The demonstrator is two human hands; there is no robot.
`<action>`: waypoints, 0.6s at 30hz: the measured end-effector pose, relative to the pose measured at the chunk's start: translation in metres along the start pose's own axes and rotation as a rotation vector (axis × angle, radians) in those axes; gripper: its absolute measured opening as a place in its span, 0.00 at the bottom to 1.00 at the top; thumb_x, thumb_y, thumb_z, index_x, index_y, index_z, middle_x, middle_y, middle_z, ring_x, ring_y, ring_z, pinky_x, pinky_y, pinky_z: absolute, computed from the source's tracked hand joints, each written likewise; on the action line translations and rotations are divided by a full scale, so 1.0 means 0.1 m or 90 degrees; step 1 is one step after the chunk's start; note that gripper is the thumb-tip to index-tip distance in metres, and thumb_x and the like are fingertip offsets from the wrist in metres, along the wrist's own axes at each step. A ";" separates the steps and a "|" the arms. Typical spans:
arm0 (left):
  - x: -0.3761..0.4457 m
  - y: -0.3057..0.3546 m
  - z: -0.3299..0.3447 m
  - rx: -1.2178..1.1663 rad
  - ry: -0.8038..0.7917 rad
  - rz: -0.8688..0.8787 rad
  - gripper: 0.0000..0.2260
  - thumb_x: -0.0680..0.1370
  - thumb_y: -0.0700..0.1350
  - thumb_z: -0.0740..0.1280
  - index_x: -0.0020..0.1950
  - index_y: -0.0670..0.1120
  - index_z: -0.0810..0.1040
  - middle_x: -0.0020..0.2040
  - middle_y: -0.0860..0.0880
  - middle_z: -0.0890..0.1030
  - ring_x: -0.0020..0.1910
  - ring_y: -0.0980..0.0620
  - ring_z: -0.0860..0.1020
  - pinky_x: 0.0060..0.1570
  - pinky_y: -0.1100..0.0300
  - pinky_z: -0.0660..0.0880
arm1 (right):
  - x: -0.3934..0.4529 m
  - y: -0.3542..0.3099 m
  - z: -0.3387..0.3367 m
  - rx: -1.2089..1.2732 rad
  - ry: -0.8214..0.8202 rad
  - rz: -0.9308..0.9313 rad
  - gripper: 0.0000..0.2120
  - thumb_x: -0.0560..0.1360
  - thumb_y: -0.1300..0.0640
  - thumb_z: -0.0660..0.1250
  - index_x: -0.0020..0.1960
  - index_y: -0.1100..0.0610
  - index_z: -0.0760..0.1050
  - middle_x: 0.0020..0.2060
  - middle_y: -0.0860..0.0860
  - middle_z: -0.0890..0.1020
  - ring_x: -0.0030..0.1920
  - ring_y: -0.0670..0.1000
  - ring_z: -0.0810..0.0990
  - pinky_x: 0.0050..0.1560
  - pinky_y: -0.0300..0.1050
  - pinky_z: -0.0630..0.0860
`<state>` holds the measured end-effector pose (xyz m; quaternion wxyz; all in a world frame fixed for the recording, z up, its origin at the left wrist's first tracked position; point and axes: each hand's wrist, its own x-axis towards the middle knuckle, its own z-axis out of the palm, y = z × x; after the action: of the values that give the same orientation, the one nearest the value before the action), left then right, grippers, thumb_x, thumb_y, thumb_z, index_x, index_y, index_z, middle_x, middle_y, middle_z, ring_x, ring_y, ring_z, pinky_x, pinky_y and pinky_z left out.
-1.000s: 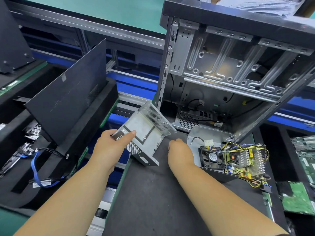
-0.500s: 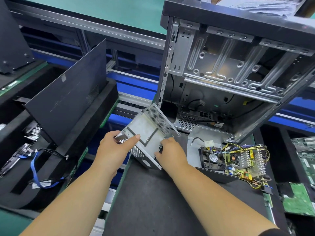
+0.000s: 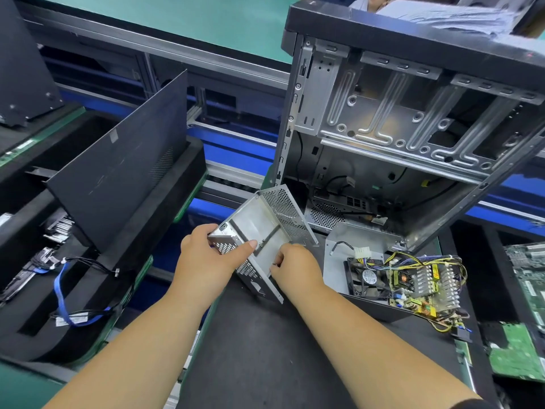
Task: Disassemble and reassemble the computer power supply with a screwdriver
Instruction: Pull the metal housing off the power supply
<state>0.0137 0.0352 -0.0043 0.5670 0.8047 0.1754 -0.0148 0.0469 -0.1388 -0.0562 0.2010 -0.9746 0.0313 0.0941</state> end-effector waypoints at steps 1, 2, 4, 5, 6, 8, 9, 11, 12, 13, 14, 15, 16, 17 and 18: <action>-0.01 0.01 0.00 0.003 0.002 0.003 0.38 0.54 0.71 0.72 0.60 0.61 0.69 0.56 0.59 0.69 0.51 0.59 0.76 0.45 0.58 0.72 | 0.00 0.00 0.00 0.008 0.002 0.001 0.03 0.73 0.59 0.67 0.47 0.56 0.78 0.49 0.52 0.80 0.48 0.53 0.79 0.41 0.41 0.70; -0.02 0.03 0.00 0.005 0.004 0.007 0.38 0.53 0.72 0.71 0.60 0.61 0.69 0.55 0.59 0.68 0.51 0.59 0.76 0.46 0.58 0.73 | 0.01 0.01 -0.01 0.015 0.002 0.004 0.03 0.73 0.59 0.68 0.46 0.56 0.78 0.49 0.52 0.79 0.48 0.53 0.79 0.42 0.41 0.70; -0.03 0.05 0.01 0.014 0.005 0.013 0.38 0.53 0.72 0.71 0.59 0.62 0.68 0.55 0.61 0.68 0.50 0.60 0.75 0.46 0.57 0.75 | 0.01 0.01 -0.01 0.021 0.002 0.011 0.03 0.73 0.58 0.70 0.47 0.55 0.78 0.50 0.52 0.78 0.48 0.52 0.79 0.43 0.40 0.70; -0.04 0.05 0.02 0.017 0.004 0.018 0.37 0.53 0.72 0.72 0.59 0.63 0.68 0.54 0.62 0.67 0.50 0.61 0.75 0.46 0.57 0.76 | 0.01 0.02 0.00 0.026 0.006 0.016 0.05 0.73 0.57 0.71 0.47 0.55 0.77 0.51 0.52 0.78 0.48 0.52 0.78 0.44 0.40 0.70; -0.04 0.05 0.03 0.018 0.002 0.024 0.36 0.53 0.71 0.72 0.58 0.64 0.67 0.54 0.63 0.67 0.49 0.62 0.75 0.44 0.57 0.77 | 0.02 0.03 0.01 0.036 0.010 0.023 0.06 0.73 0.57 0.71 0.48 0.56 0.77 0.51 0.52 0.78 0.48 0.52 0.78 0.45 0.41 0.71; -0.05 0.05 0.05 0.017 0.002 0.044 0.34 0.54 0.70 0.74 0.56 0.66 0.66 0.54 0.64 0.66 0.47 0.64 0.75 0.41 0.64 0.74 | 0.04 0.04 0.03 0.047 0.016 0.038 0.09 0.73 0.56 0.72 0.51 0.56 0.77 0.52 0.53 0.77 0.48 0.53 0.79 0.48 0.42 0.72; -0.05 0.05 0.06 0.020 0.002 0.053 0.32 0.55 0.70 0.74 0.54 0.68 0.65 0.53 0.65 0.66 0.47 0.65 0.75 0.40 0.67 0.71 | 0.05 0.04 0.03 0.040 0.015 0.044 0.10 0.74 0.55 0.72 0.52 0.57 0.78 0.53 0.53 0.77 0.49 0.54 0.79 0.48 0.43 0.73; -0.05 0.06 0.08 0.027 -0.002 0.062 0.30 0.55 0.69 0.75 0.51 0.69 0.65 0.53 0.65 0.65 0.45 0.66 0.75 0.38 0.70 0.69 | 0.07 0.04 0.03 0.013 -0.001 0.050 0.10 0.75 0.54 0.71 0.53 0.58 0.79 0.52 0.54 0.80 0.49 0.55 0.80 0.47 0.43 0.73; -0.05 0.07 0.08 0.030 -0.003 0.065 0.29 0.54 0.70 0.75 0.50 0.70 0.66 0.53 0.66 0.65 0.45 0.68 0.74 0.38 0.70 0.69 | 0.08 0.03 0.03 0.001 -0.015 0.050 0.10 0.76 0.54 0.70 0.52 0.59 0.80 0.51 0.54 0.81 0.49 0.55 0.81 0.45 0.42 0.73; -0.05 0.07 0.09 0.034 -0.002 0.067 0.29 0.54 0.70 0.74 0.50 0.70 0.66 0.53 0.66 0.65 0.44 0.68 0.74 0.37 0.70 0.69 | 0.09 0.02 0.02 -0.007 -0.031 0.050 0.10 0.76 0.53 0.69 0.52 0.59 0.81 0.49 0.55 0.83 0.48 0.56 0.82 0.44 0.42 0.73; -0.06 0.08 0.09 0.038 -0.001 0.071 0.30 0.54 0.70 0.74 0.50 0.70 0.66 0.53 0.66 0.65 0.45 0.68 0.74 0.37 0.70 0.69 | 0.09 0.01 0.01 -0.010 -0.043 0.050 0.10 0.76 0.53 0.69 0.51 0.60 0.82 0.47 0.56 0.84 0.47 0.56 0.82 0.43 0.42 0.73; -0.06 0.08 0.09 0.044 -0.002 0.077 0.32 0.54 0.70 0.74 0.52 0.69 0.65 0.53 0.66 0.65 0.45 0.67 0.74 0.38 0.70 0.69 | 0.09 0.00 0.00 -0.007 -0.048 0.052 0.10 0.76 0.53 0.69 0.51 0.60 0.82 0.47 0.56 0.84 0.47 0.56 0.82 0.43 0.42 0.73; -0.05 0.08 0.08 0.051 -0.003 0.080 0.34 0.54 0.71 0.74 0.55 0.68 0.64 0.53 0.65 0.65 0.46 0.65 0.74 0.38 0.69 0.70 | 0.10 0.00 -0.01 0.002 -0.046 0.054 0.10 0.76 0.53 0.70 0.50 0.59 0.82 0.47 0.56 0.84 0.48 0.56 0.82 0.44 0.42 0.73; -0.05 0.08 0.08 0.056 -0.004 0.081 0.35 0.54 0.71 0.74 0.57 0.67 0.64 0.53 0.65 0.65 0.46 0.65 0.74 0.39 0.68 0.70 | 0.10 0.00 -0.03 0.013 -0.042 0.056 0.09 0.75 0.53 0.71 0.50 0.59 0.82 0.47 0.55 0.84 0.49 0.56 0.82 0.45 0.42 0.73; -0.05 0.08 0.08 0.060 -0.005 0.080 0.36 0.54 0.71 0.74 0.58 0.66 0.65 0.53 0.64 0.65 0.47 0.64 0.74 0.40 0.67 0.71 | 0.10 0.01 -0.04 0.023 -0.042 0.059 0.09 0.75 0.53 0.72 0.50 0.58 0.81 0.48 0.54 0.84 0.49 0.55 0.82 0.46 0.42 0.74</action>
<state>0.0128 0.0243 0.0015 0.5291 0.8398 0.1215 0.0098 0.0571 -0.1415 -0.0549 0.2146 -0.9647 0.0718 0.1349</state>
